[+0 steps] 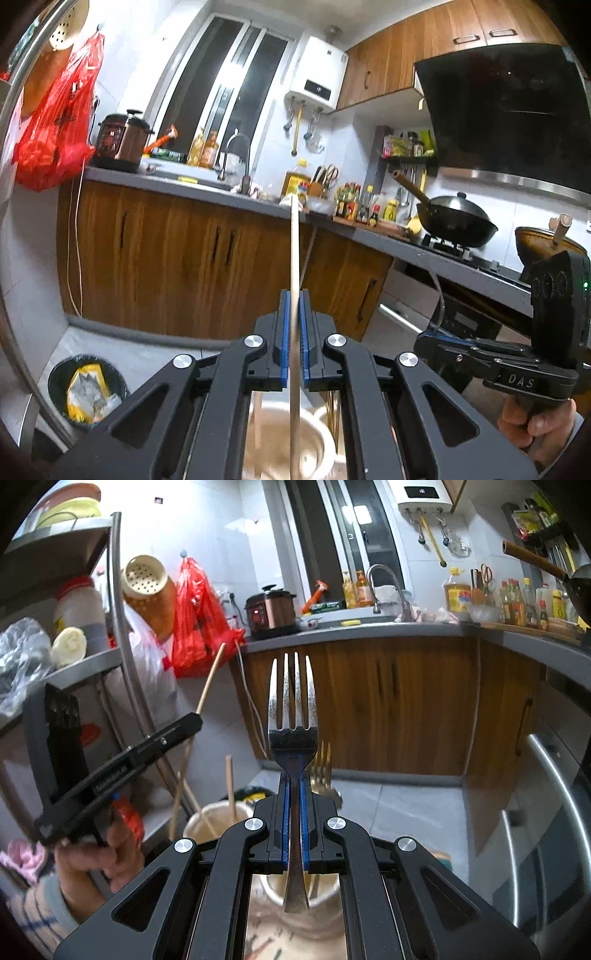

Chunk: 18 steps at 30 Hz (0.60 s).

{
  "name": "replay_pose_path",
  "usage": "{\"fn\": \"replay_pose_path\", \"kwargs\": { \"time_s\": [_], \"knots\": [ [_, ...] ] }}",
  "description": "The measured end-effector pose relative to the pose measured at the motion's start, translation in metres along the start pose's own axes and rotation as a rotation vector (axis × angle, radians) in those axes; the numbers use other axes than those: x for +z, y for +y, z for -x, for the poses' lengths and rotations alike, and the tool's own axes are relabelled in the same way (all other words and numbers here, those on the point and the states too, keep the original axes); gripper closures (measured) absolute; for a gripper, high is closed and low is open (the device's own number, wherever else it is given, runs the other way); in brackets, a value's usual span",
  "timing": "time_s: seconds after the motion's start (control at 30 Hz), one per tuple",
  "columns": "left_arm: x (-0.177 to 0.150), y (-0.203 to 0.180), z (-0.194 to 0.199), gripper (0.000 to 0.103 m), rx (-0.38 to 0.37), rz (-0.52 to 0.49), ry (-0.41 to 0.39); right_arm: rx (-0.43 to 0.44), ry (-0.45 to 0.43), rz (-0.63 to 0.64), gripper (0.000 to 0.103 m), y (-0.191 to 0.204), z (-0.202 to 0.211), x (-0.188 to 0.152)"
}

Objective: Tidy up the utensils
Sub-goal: 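Lower the chopstick and fork into the holder and open both grippers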

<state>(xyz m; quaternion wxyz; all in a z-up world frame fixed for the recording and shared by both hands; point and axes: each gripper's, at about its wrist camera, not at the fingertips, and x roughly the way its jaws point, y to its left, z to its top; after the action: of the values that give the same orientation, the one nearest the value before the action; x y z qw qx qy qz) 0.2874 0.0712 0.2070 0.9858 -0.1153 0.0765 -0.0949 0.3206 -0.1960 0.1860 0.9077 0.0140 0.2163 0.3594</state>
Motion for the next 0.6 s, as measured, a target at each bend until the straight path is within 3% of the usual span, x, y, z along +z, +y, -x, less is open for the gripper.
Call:
{"fn": "replay_pose_path", "kwargs": {
  "time_s": [0.17, 0.33, 0.6],
  "knots": [
    [-0.011, -0.003, -0.011, 0.098, -0.002, -0.028, -0.056, -0.027, -0.014, 0.036, 0.097, 0.007, -0.018, 0.003],
    [-0.035, -0.010, -0.012, 0.098, 0.075, -0.106, -0.118, -0.085, -0.025, 0.093, 0.097, 0.015, -0.034, -0.008],
    [-0.075, -0.015, -0.006, 0.098, 0.111, -0.148, -0.069, -0.140, 0.018, 0.143, 0.097, 0.020, -0.052, -0.039]
  ]
}}
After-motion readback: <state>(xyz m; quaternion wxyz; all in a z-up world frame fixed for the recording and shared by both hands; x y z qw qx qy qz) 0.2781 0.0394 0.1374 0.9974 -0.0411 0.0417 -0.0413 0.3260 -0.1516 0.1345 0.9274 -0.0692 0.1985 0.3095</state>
